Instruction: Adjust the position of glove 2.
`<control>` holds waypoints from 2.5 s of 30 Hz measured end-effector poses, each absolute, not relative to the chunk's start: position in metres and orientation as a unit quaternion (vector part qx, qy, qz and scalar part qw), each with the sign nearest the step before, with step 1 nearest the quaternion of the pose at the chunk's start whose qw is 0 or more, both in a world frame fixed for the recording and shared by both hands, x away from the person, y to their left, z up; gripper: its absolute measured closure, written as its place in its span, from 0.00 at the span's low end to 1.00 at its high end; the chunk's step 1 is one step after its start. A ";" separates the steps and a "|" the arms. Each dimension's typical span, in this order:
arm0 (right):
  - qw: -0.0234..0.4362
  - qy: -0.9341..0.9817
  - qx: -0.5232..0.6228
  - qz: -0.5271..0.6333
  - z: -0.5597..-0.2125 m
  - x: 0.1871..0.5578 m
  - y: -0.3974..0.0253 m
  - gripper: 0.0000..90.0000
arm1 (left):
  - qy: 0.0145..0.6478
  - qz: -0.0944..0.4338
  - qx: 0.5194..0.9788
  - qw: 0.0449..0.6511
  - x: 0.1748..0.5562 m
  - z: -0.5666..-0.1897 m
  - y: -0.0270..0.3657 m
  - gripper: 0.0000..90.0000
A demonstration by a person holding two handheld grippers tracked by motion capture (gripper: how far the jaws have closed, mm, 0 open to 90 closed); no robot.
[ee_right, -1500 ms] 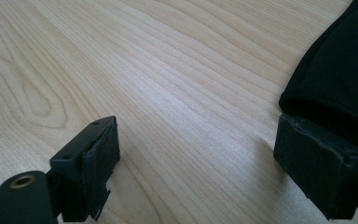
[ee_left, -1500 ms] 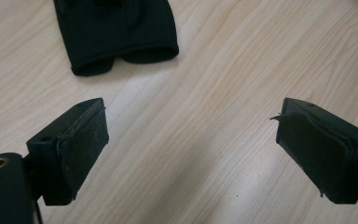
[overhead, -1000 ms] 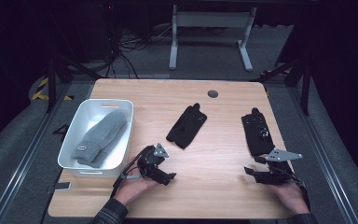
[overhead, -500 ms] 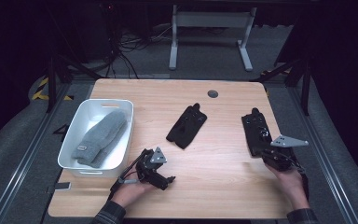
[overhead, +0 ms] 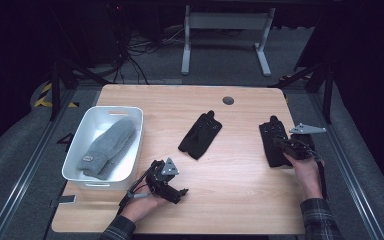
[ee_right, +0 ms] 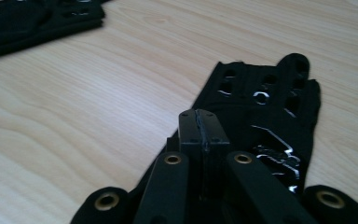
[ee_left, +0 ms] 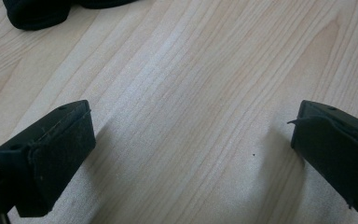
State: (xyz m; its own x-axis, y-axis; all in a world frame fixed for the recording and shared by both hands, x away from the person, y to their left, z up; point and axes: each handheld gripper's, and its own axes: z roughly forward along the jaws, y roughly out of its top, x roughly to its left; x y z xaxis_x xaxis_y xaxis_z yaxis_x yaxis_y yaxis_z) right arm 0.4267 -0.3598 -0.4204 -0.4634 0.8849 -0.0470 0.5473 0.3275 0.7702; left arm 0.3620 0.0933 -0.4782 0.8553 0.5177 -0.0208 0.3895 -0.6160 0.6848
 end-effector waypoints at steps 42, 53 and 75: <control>0.158 0.828 0.431 0.322 -0.448 0.396 -0.334 1.00 | 0.240 0.085 0.898 0.359 0.363 -0.478 0.095 0.00; 0.129 0.850 0.389 0.331 -0.450 0.369 -0.306 1.00 | 0.241 0.085 0.898 0.359 0.363 -0.478 0.095 0.00; 0.081 0.882 0.317 0.340 -0.450 0.321 -0.268 1.00 | 0.241 0.085 0.898 0.359 0.363 -0.478 0.095 0.00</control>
